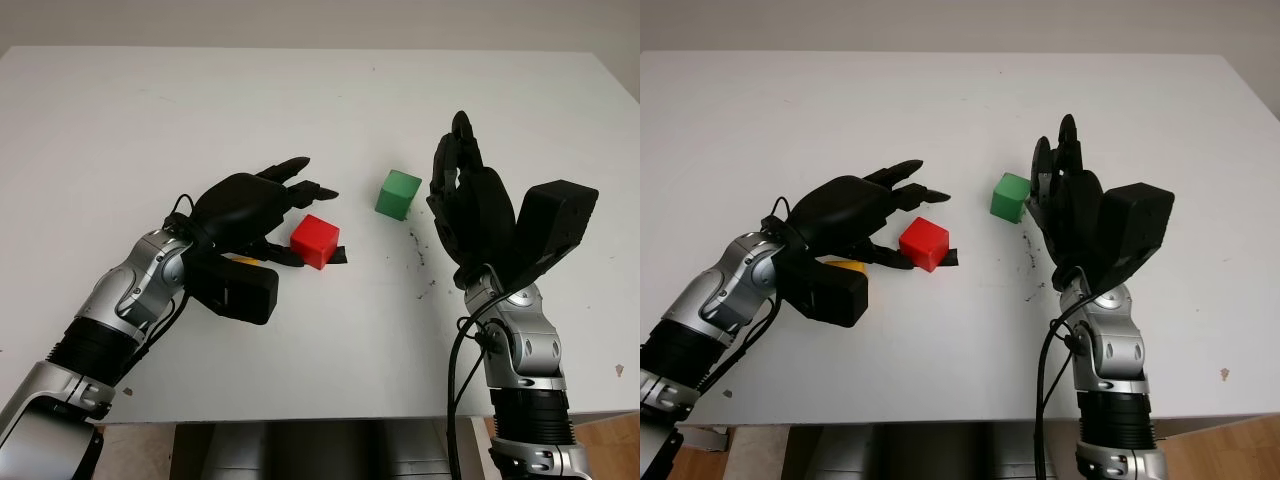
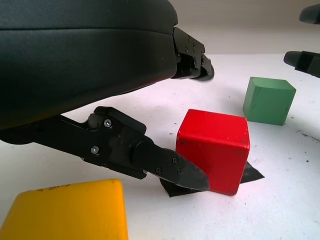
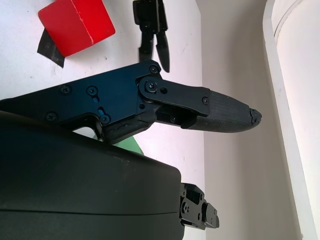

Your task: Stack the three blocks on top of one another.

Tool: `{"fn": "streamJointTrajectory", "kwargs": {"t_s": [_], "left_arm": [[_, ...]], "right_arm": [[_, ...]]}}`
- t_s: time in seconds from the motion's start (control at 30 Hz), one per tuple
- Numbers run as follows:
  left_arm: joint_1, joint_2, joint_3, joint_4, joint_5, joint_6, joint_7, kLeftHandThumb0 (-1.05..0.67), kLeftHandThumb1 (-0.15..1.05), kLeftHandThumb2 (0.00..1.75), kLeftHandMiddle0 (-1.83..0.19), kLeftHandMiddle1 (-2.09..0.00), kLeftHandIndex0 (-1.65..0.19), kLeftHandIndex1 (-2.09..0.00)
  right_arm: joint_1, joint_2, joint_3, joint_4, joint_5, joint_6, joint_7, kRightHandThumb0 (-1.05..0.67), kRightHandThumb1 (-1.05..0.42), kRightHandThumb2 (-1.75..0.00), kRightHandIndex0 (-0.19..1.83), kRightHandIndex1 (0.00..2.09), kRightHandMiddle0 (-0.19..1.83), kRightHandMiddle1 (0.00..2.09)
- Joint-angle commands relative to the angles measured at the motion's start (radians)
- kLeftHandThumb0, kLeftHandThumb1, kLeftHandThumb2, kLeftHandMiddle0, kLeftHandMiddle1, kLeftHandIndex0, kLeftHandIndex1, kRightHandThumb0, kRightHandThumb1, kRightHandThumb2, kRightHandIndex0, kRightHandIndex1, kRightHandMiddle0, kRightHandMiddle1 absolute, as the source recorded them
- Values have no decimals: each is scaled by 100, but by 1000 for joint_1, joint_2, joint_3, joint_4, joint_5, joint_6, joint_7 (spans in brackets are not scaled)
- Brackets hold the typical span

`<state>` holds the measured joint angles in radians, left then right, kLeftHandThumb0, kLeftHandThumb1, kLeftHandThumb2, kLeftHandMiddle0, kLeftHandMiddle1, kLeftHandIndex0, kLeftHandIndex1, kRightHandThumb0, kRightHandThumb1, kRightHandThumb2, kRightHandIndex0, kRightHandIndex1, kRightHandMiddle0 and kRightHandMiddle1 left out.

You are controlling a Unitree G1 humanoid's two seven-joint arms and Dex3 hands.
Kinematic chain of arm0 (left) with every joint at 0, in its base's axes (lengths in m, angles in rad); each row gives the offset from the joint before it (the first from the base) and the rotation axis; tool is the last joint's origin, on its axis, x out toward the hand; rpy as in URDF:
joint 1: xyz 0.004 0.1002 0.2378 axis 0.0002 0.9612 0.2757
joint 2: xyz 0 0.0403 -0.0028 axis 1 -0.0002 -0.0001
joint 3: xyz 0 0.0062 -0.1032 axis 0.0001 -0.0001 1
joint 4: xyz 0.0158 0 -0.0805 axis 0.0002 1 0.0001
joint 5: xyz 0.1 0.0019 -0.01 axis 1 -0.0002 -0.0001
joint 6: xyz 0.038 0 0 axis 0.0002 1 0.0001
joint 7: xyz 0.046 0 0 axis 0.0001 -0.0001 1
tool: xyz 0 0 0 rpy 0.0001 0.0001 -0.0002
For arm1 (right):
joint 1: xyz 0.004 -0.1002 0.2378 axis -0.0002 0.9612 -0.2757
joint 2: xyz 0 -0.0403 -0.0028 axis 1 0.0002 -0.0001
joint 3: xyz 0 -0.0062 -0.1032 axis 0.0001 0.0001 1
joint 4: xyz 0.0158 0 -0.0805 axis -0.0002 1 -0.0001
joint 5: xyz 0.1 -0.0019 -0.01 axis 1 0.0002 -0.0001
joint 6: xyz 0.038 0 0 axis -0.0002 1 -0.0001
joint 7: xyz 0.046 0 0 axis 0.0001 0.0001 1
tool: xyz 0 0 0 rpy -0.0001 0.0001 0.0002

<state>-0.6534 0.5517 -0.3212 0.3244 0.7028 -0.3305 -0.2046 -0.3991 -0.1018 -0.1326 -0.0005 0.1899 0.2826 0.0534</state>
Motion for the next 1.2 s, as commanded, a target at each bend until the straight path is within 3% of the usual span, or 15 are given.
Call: {"fn": "streamJointTrajectory", "kwargs": {"t_s": [0.0, 0.27, 0.4, 0.53, 0.63, 1.0, 1.17], "left_arm": [[15, -6, 4, -25, -8, 11, 0, -55, 94, 5, 15, -3, 6, -1], [11, 7, 22, -40, -24, 24, 19, -66, 97, 6, 19, 0, 19, -2], [22, 13, 63, -78, -102, 38, -20, -74, 102, 8, 19, 0, 19, -3], [45, 12, 149, -122, -265, 64, -76, -81, 105, 37, 19, -2, 17, -5], [64, 24, 209, -151, -338, 81, -87, -82, 105, 44, 19, -4, 16, -6], [176, 132, 396, -320, -501, 173, -188, -79, 105, 34, 16, -6, 4, -8], [225, 240, 455, -397, -543, 257, -301, -82, 105, 14, 9, -6, -27, -15]], "right_arm": [[1, -4, -7, -14, 1, -7, 2, -74, -105, -63, -19, 0, -19, 0], [5, -5, -6, -14, -3, -12, 5, -73, -105, -65, -19, 0, -19, 0], [5, 0, -6, -15, -3, -10, -1, -73, -105, -64, -19, 0, -19, 0], [5, 1, -4, -16, -3, -9, -2, -72, -105, -65, -19, 0, -19, 0], [4, 2, -3, -17, -5, -10, -6, -73, -105, -64, -19, 0, -19, 0], [0, -4, -3, -9, -2, -12, 6, -73, -105, -64, -19, 0, -19, 0], [-6, -6, -4, 1, -7, -15, 7, -74, -105, -63, -19, 0, -19, 0]]}}
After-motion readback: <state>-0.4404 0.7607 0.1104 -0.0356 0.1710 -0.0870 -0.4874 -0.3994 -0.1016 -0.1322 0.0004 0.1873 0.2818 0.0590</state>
